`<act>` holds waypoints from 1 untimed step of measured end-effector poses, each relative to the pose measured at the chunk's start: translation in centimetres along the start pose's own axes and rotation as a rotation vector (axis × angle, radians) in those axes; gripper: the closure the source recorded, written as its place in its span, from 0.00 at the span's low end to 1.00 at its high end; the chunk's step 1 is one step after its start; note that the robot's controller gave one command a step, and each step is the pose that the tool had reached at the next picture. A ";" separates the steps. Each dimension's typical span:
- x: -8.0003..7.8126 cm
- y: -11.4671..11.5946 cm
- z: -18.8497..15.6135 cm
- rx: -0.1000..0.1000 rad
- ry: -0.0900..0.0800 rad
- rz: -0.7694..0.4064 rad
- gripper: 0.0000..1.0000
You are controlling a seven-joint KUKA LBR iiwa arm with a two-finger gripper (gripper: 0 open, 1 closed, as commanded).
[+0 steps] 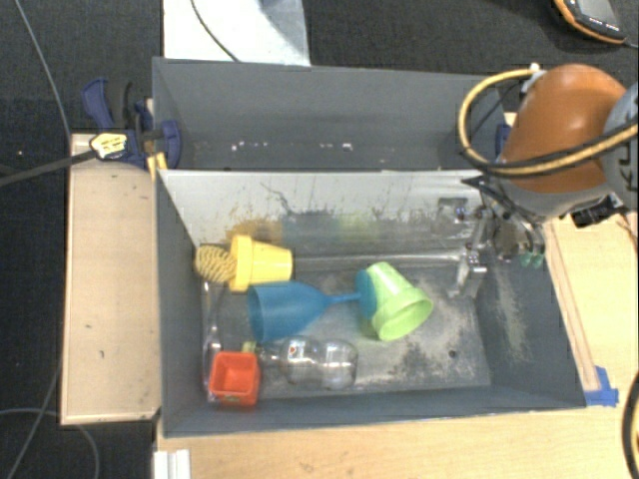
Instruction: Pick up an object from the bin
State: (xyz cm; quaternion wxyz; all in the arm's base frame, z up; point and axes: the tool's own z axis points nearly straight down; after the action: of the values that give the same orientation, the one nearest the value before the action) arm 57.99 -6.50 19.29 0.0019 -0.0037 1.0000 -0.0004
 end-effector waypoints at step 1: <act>4.0 4.3 4.3 0.000 -0.003 -0.096 0.00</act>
Offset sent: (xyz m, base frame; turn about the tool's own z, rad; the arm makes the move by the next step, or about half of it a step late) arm -0.0411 0.0686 -0.0502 0.0523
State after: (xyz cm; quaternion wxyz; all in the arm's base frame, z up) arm 53.96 -2.19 14.96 0.0034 -0.0518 0.9987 -0.0007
